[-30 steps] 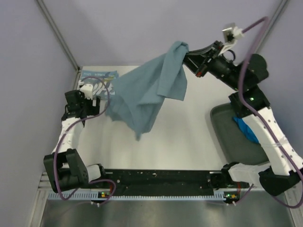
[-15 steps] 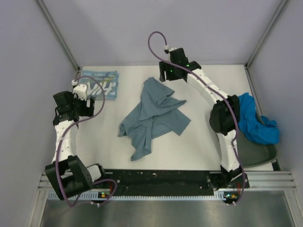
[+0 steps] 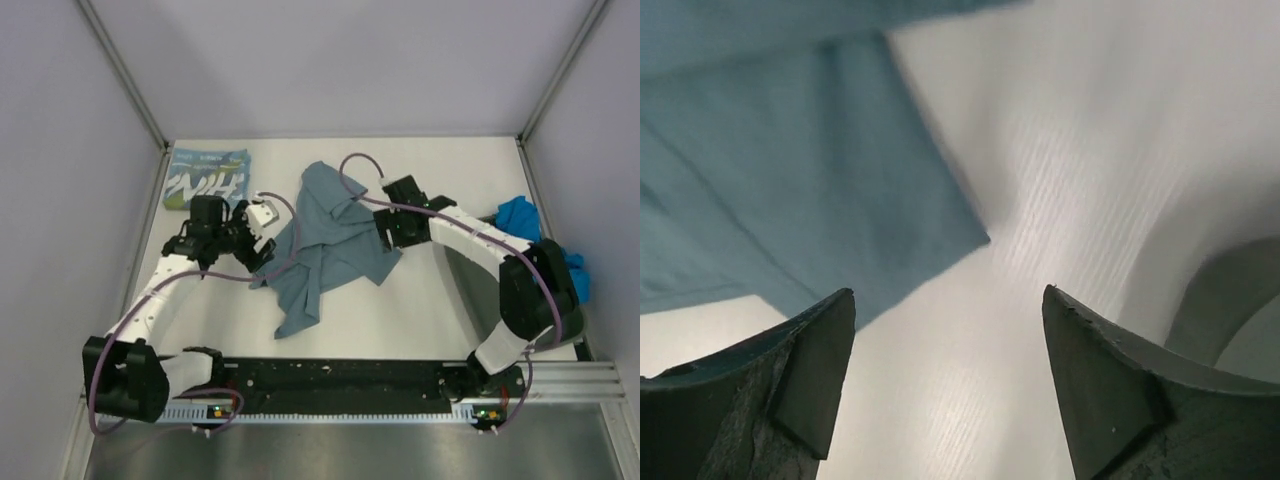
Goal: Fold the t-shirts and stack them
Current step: Move the tshirt to the center of the board, then flatten out the tshirt
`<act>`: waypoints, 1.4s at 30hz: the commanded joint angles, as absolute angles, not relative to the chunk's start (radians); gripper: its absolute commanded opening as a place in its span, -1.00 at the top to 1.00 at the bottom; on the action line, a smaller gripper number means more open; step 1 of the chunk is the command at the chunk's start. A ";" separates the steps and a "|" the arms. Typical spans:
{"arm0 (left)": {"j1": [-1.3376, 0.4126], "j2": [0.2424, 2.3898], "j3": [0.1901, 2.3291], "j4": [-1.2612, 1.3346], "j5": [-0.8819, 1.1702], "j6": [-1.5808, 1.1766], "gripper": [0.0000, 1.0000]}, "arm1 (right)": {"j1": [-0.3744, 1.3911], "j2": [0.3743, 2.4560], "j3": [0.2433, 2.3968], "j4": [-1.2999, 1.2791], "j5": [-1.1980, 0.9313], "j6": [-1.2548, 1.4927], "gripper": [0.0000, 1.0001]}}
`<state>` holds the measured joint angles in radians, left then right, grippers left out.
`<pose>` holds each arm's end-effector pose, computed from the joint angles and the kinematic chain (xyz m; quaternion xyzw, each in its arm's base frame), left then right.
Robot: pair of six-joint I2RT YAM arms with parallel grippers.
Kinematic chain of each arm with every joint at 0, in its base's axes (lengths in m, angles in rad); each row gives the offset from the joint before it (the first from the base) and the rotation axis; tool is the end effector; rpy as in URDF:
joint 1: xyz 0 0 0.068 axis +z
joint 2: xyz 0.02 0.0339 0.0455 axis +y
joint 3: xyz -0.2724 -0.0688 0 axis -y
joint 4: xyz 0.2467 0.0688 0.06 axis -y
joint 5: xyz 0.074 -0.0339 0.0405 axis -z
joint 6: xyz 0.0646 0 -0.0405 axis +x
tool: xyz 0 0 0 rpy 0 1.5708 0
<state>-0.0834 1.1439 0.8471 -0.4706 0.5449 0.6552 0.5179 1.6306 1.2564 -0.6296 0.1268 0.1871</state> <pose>0.2500 -0.0545 0.2569 0.4181 0.7887 -0.1314 0.4311 0.3186 0.1721 0.2346 -0.1403 0.9480 0.0393 0.2830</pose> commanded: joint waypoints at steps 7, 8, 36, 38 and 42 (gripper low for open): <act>-0.336 1.458 1.021 -0.313 0.370 0.631 -0.78 | 0.312 1.647 1.051 -0.474 0.227 0.271 0.05; -0.344 1.494 1.050 -0.314 0.355 0.623 -0.78 | 0.280 1.644 1.039 -0.482 0.233 0.285 0.09; -0.499 1.896 1.368 -0.471 0.141 0.629 0.19 | 0.466 1.729 0.965 -0.232 -0.055 0.422 -0.20; -0.492 1.873 1.371 -0.474 0.118 0.614 0.69 | 0.466 1.741 0.966 -0.212 -0.069 0.428 0.46; -0.470 1.772 1.370 -0.497 0.103 0.562 1.00 | 0.436 1.694 0.959 -0.213 -0.052 0.431 1.00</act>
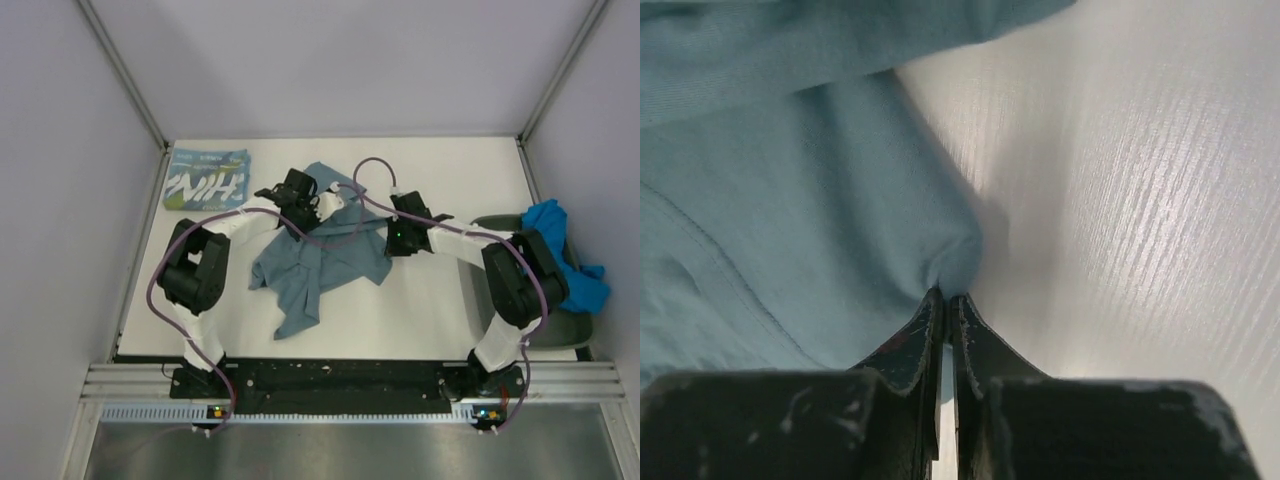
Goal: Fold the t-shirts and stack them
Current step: Flatten out the tshirt
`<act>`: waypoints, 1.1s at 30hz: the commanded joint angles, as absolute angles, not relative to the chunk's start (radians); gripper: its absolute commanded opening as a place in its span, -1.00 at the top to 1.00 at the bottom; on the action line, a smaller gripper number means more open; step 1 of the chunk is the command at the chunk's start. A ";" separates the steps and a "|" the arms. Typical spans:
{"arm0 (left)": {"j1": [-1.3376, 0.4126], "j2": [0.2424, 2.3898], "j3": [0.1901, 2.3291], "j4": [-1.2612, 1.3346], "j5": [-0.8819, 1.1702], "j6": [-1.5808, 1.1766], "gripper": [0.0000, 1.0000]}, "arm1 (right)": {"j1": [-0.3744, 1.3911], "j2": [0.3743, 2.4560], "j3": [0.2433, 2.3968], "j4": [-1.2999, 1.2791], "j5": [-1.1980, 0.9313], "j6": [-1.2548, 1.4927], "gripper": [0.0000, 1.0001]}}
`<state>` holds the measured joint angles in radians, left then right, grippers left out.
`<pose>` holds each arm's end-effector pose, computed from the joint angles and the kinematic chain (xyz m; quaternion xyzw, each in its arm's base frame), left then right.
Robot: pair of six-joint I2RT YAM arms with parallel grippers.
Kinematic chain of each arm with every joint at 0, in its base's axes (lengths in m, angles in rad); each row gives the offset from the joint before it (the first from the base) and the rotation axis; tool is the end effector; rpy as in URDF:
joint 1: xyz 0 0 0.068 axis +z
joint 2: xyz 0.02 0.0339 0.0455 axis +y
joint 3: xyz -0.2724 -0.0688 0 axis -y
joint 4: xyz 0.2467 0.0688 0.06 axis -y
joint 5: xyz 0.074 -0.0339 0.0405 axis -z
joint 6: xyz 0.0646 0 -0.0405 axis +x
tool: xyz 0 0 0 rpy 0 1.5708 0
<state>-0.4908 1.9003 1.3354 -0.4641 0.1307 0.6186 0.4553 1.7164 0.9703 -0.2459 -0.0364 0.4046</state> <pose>0.3663 -0.2053 0.1716 0.5213 0.8081 -0.0457 0.2705 0.3198 0.1592 0.1436 -0.0295 0.9578 0.1348 0.2521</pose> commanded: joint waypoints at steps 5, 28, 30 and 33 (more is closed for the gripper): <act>-0.315 1.548 1.393 -0.560 0.191 0.480 1.00 | 0.312 1.386 0.917 -0.241 -0.046 0.419 1.00; 0.018 1.066 1.261 -1.262 0.899 0.766 0.70 | 0.285 1.015 1.633 -0.505 -0.124 0.124 1.00; 0.018 1.062 1.180 -1.249 0.916 0.850 0.58 | 0.285 1.127 1.673 -0.439 -0.179 0.133 1.00; 0.018 1.055 1.054 -1.067 0.818 0.793 0.19 | 0.291 1.358 1.779 -0.364 -0.238 0.190 1.00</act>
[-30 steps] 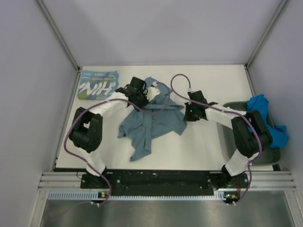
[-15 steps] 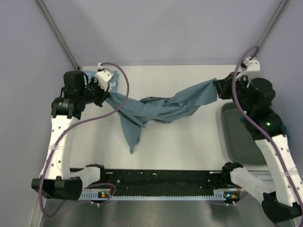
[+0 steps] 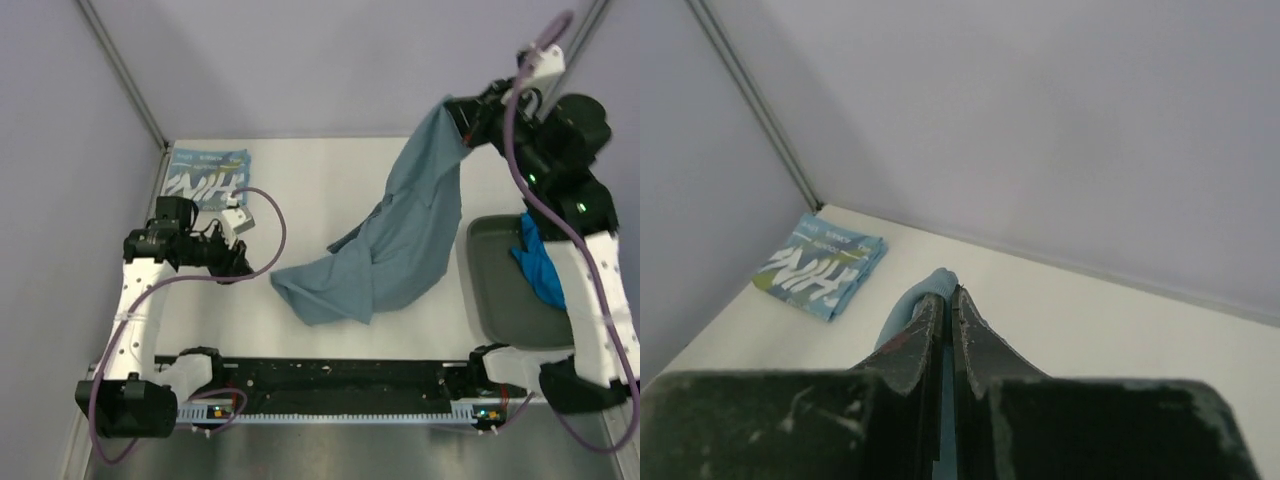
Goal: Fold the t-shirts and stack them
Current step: Flatten out the tshirt
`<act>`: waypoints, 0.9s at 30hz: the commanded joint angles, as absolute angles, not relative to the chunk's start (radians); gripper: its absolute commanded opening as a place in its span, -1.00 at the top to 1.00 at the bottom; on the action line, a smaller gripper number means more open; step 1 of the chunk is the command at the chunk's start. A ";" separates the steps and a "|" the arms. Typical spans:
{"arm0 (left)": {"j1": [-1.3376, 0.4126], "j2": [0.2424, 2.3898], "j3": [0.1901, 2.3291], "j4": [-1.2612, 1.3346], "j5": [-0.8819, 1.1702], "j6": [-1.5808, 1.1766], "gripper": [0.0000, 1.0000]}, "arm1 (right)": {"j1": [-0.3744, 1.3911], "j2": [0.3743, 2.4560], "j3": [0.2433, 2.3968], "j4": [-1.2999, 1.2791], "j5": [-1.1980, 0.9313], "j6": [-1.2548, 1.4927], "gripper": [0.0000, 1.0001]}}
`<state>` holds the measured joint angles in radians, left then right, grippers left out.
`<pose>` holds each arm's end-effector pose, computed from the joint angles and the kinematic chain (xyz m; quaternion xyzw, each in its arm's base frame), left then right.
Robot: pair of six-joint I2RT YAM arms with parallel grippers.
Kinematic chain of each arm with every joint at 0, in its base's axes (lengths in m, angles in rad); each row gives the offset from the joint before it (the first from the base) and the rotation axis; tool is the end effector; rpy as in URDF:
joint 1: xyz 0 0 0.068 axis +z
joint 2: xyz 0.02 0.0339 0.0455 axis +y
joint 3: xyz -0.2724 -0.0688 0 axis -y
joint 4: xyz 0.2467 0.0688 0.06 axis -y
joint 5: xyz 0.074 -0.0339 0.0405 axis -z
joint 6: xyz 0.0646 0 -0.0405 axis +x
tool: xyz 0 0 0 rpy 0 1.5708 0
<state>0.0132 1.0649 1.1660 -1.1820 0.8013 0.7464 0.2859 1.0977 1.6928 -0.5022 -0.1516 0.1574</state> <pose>0.1839 -0.0440 0.3314 0.4085 0.8001 -0.2686 0.3477 0.1928 0.0668 0.5568 -0.0990 0.6666 0.2118 0.7078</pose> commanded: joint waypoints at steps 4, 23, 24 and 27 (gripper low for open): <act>0.015 1.100 0.962 -0.784 0.672 0.713 -0.46 | 0.321 1.631 1.864 -0.347 -0.222 0.242 0.51; -0.869 1.535 1.319 -0.609 0.414 0.614 -0.49 | 0.244 1.168 1.042 -0.696 0.212 0.357 -0.33; -0.897 1.581 1.366 -0.598 0.425 0.606 -0.49 | 0.236 1.116 0.979 -0.695 0.210 0.379 -0.33; -0.957 1.724 1.478 -0.542 0.423 0.568 -0.50 | 0.196 0.959 0.853 -0.707 0.173 0.420 -0.33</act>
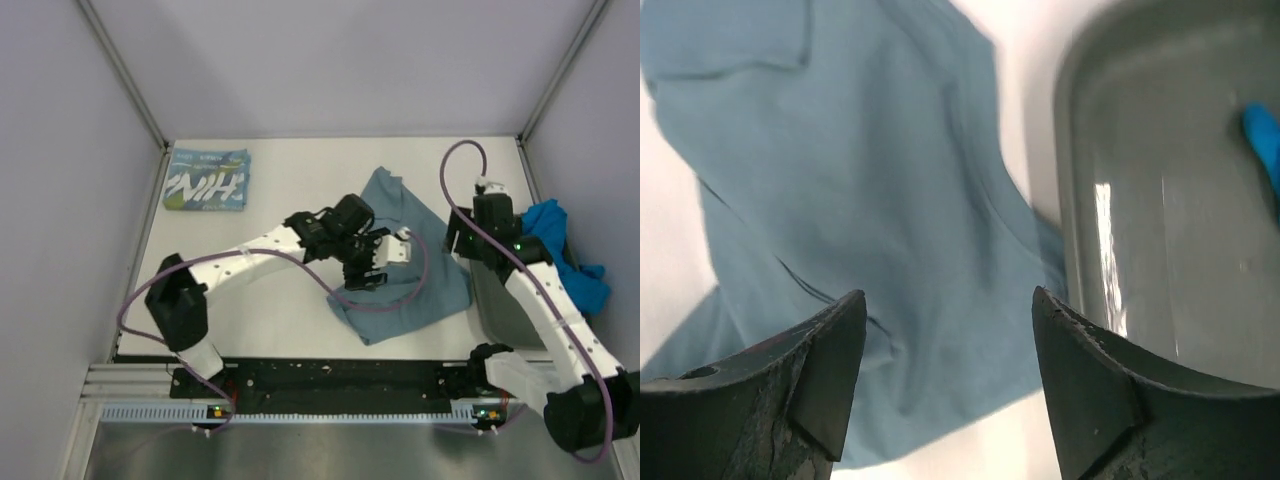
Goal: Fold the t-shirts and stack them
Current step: Flatten out the tshirt
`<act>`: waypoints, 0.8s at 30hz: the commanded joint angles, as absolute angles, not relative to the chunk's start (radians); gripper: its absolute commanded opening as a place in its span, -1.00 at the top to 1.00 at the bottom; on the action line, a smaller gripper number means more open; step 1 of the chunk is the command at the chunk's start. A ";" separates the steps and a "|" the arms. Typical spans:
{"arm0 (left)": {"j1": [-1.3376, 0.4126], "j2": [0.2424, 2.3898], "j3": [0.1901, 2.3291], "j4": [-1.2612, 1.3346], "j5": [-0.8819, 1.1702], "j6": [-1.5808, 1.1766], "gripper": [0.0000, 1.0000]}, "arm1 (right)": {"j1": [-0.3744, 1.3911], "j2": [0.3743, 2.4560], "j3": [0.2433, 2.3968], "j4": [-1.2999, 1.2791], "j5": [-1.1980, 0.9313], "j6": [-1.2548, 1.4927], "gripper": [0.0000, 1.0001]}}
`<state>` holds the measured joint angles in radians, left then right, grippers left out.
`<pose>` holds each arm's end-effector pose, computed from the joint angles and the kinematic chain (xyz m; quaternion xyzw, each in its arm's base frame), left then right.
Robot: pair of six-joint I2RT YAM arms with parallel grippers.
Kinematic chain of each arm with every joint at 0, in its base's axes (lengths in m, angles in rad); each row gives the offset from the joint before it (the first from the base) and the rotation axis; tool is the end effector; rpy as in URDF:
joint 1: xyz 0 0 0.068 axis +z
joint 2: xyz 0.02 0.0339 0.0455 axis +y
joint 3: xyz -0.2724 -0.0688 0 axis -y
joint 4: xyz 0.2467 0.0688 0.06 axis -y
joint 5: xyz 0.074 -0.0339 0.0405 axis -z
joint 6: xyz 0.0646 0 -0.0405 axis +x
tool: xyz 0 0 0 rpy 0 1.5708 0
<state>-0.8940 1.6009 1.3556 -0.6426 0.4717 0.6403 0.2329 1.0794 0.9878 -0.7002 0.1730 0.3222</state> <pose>0.2058 -0.3030 0.2820 0.6922 0.6052 -0.2596 0.2951 0.2354 0.0444 0.2929 0.0739 0.9193 0.0268 0.3857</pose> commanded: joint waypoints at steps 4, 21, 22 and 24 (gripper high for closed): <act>-1.020 1.908 1.650 -0.543 0.431 0.555 -0.50 | 0.172 0.830 0.793 -0.773 0.225 0.428 -0.38; -1.052 2.165 1.868 -0.644 0.422 0.479 1.00 | 0.147 0.765 0.807 -0.798 0.270 0.431 -0.44; -1.052 2.152 1.879 -0.667 0.393 0.477 1.00 | 0.147 0.772 0.810 -0.798 0.259 0.425 -0.44; -1.040 2.094 1.891 -0.713 0.280 0.448 1.00 | 0.147 0.785 0.813 -0.787 0.218 0.407 -0.44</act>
